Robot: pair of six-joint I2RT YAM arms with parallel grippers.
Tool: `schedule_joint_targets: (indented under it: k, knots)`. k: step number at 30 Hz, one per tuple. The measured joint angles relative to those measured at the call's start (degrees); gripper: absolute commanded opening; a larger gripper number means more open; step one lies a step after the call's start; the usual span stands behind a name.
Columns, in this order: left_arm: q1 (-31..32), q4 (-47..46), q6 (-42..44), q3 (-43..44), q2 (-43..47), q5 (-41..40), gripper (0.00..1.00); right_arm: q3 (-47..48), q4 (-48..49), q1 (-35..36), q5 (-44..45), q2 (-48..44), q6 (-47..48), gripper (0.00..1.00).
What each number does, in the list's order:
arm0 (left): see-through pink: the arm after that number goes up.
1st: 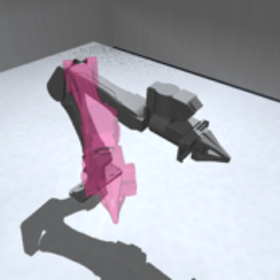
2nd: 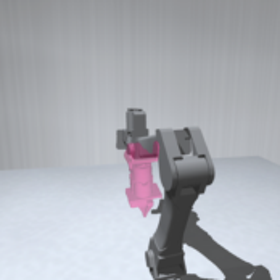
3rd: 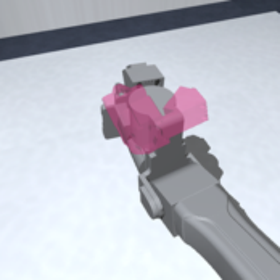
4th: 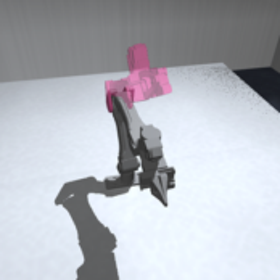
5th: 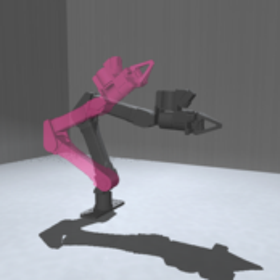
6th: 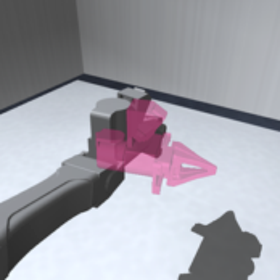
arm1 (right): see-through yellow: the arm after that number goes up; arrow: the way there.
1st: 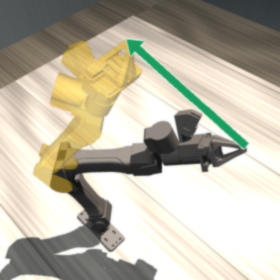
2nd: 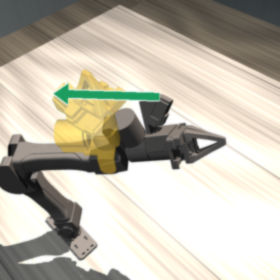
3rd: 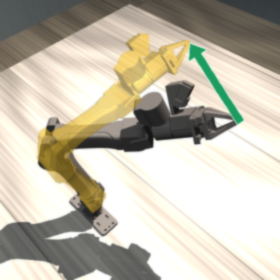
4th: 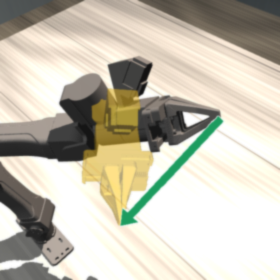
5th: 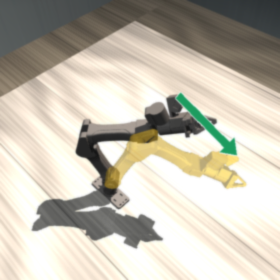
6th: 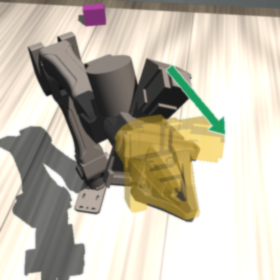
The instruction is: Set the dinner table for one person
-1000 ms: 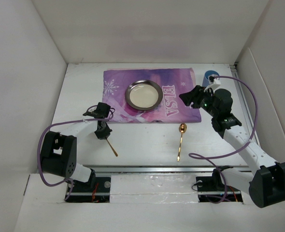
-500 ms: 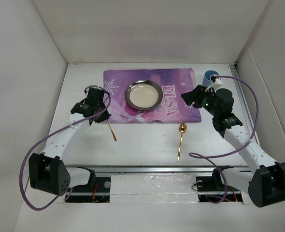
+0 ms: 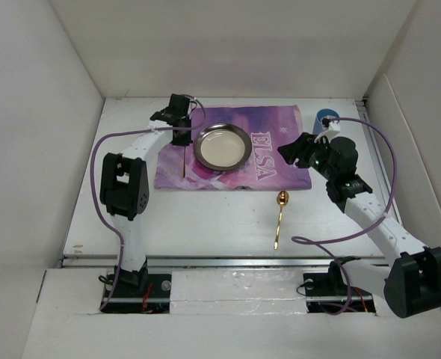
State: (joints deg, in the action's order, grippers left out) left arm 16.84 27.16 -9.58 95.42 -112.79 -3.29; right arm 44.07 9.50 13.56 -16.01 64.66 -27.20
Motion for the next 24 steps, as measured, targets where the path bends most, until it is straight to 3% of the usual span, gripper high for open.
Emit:
schedule_joint_targets:
  k: [6,16,24]
  knots:
    - [0.0,4.3,3.1,3.5,-6.7,-1.3,0.00,0.0,0.0,0.8,0.2,1.5,0.3,0.60]
    - [-1.2,4.8,3.1,10.1,-10.3,-1.9,0.00,0.0,0.0,1.2,0.5,2.7,0.7,0.60]
    - [-2.8,4.6,2.3,10.5,-15.4,-1.7,0.00,0.0,0.0,2.0,0.9,3.5,0.9,0.60]
